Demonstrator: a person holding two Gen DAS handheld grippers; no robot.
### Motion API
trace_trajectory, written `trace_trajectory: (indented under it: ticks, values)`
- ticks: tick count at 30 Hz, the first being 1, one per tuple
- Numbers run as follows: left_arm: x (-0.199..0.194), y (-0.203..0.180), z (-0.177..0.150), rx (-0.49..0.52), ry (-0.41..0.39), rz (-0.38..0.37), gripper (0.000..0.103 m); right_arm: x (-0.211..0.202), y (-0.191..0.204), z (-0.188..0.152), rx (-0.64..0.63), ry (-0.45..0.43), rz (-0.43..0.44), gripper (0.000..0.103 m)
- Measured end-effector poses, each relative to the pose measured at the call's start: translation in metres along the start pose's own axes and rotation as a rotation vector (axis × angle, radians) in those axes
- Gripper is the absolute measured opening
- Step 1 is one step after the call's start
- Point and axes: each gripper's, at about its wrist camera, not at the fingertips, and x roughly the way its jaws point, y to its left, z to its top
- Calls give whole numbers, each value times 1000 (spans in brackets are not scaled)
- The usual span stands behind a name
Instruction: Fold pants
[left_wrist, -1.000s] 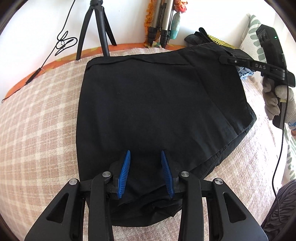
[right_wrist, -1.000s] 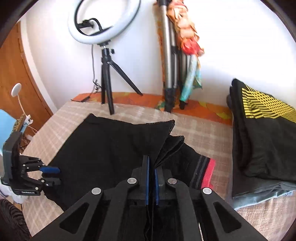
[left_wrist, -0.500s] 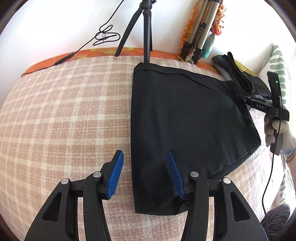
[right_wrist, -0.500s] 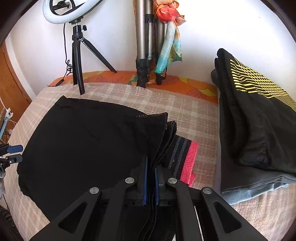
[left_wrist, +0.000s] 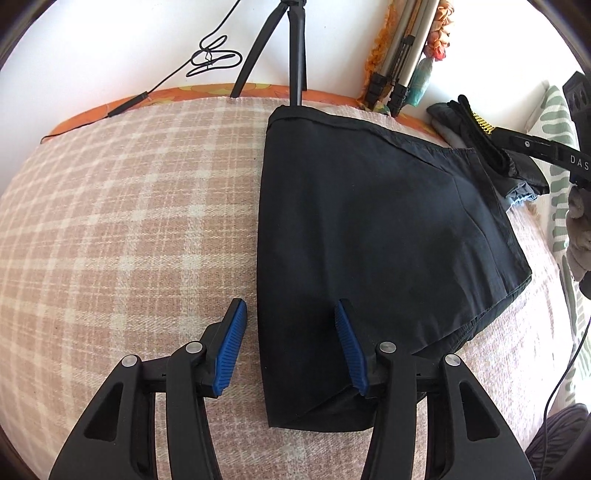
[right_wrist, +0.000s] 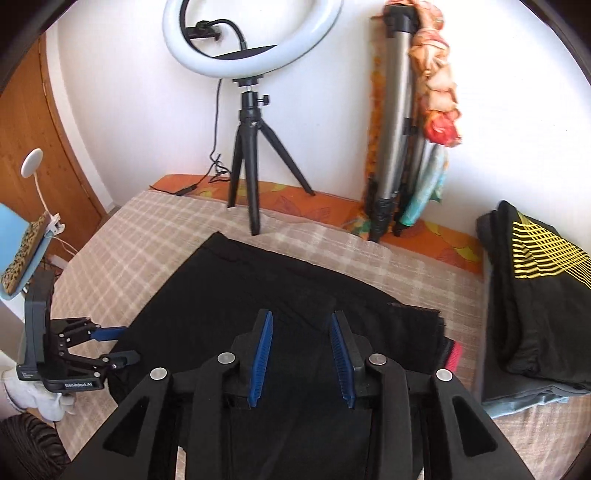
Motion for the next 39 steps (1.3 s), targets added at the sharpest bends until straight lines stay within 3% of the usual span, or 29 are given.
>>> trace_trajectory:
  ticks: [3,11,16,19,23,27,30,36,37,39]
  values:
    - [0,3,1,-35,-4,-24,40,26,28,9,1,38,91,33]
    - [-2,18,2,-119,-7,-121,21,97,88,32,32,197,183,36]
    - [-5,26,2,-155,-15,-176,14,130,115,45,62,291,207,38]
    - [-9,25,4,-158,-27,-200,12,148,125,50,64,351,150,39]
    - [-13,24,4,-166,-37,-233,12,165,137,55,32,406,69,40]
    - [-16,22,4,-166,-41,-242,12,184,152,55,-19,489,20,51]
    - [-19,19,4,-152,-49,-239,12,195,158,53,-34,517,-9,51]
    - [-19,18,3,-143,-28,-233,14,194,160,50,-89,483,-58,25]
    - [-19,18,4,-141,-25,-218,19,189,156,48,-89,475,-50,24]
    - [-17,17,1,-155,1,-192,46,186,152,46,-75,463,-30,17]
